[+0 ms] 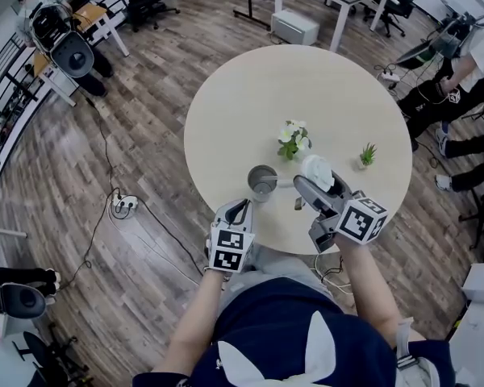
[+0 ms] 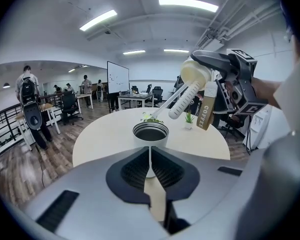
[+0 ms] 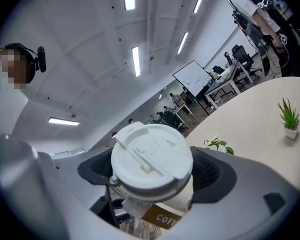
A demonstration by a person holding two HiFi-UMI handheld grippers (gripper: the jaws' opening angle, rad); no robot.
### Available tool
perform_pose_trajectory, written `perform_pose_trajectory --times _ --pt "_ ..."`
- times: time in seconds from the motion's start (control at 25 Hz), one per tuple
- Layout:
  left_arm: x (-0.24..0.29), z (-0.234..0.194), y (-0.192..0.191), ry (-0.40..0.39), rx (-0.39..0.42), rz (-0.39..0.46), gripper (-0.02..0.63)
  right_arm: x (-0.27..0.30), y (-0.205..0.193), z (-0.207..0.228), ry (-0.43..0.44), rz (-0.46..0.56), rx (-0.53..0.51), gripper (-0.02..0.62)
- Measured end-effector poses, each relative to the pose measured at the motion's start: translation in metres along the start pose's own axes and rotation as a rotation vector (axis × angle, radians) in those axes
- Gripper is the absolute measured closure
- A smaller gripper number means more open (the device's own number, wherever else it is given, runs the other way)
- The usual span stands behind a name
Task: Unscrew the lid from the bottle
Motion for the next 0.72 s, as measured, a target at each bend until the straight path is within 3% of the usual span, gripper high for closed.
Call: perform_pose_trajectory --times 0.72 --pt "-0.013 0.008 0.003 -0.022 -0.044 0.037 0.584 -0.016 -0.008 -0.006 -0.003 -0.011 0.022 0.137"
Point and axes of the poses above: the fingertips, and each gripper's own axes: x forward along the fingers, z to its right, y out of its top, the point moved 4 cm from there along -x, backward along the fingers, and after that the axes turned 10 degrees about z, right-handed, at the moved point
